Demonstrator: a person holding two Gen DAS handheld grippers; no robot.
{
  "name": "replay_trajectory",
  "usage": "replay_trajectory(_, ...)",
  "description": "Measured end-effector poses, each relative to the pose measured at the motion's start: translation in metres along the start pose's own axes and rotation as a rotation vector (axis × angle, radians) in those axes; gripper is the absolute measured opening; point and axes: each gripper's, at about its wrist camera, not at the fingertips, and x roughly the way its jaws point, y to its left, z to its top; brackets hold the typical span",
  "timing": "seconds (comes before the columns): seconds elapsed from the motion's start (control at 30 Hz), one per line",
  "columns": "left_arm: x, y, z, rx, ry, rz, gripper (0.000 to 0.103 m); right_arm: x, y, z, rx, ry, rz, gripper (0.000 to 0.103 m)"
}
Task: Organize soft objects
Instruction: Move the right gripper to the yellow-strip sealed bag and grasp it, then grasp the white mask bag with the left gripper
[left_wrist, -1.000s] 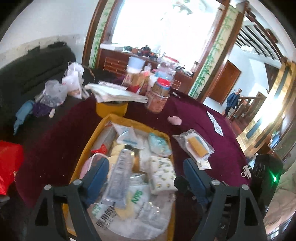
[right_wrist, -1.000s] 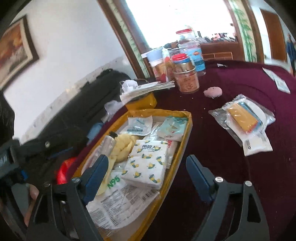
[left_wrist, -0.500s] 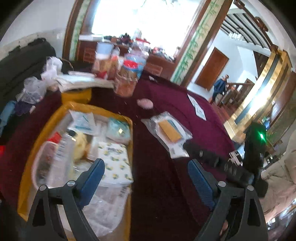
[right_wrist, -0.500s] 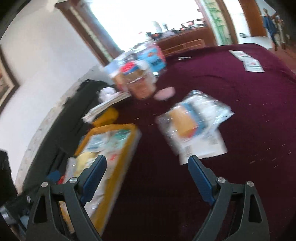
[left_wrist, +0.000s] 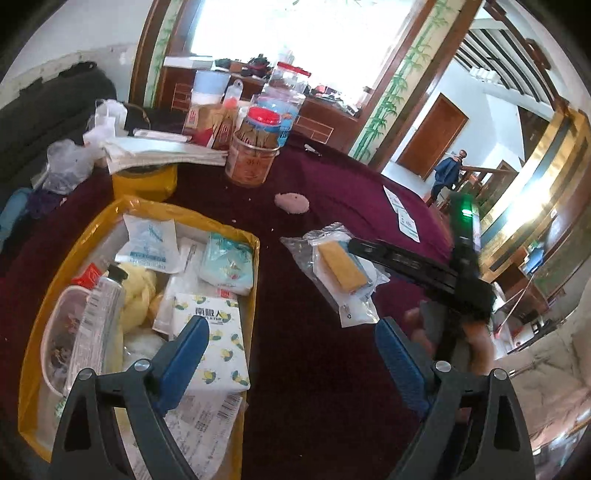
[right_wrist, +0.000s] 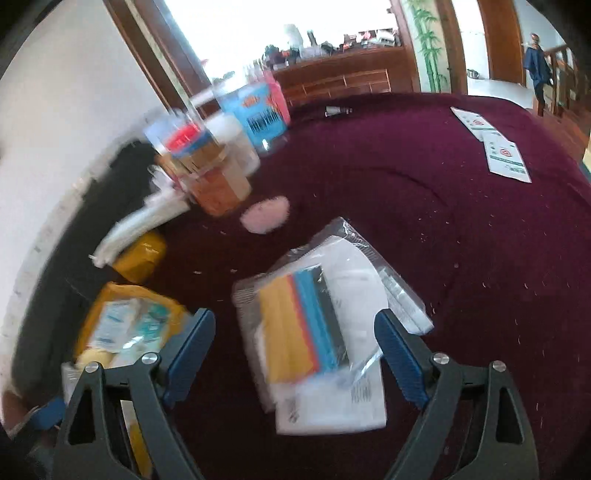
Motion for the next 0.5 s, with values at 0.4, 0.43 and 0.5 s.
replay_trajectory(0.4, 0.014, 0.009, -0.003, -0.032, 0.066, -0.006, 0.094, 0.033, 0.011, -0.014, -0.098, 0.036, -0.172, 0.054)
replay_trajectory(0.43, 0.013, 0.007, -0.003, -0.022, 0.058, 0.005, 0.094, 0.025, 0.004, -0.017, -0.073, 0.031, -0.139, 0.052)
replay_trajectory(0.5, 0.013, 0.002, -0.003, -0.005, 0.053, 0.011, 0.094, 0.004, -0.009, -0.022, -0.030, 0.004, -0.088, 0.051)
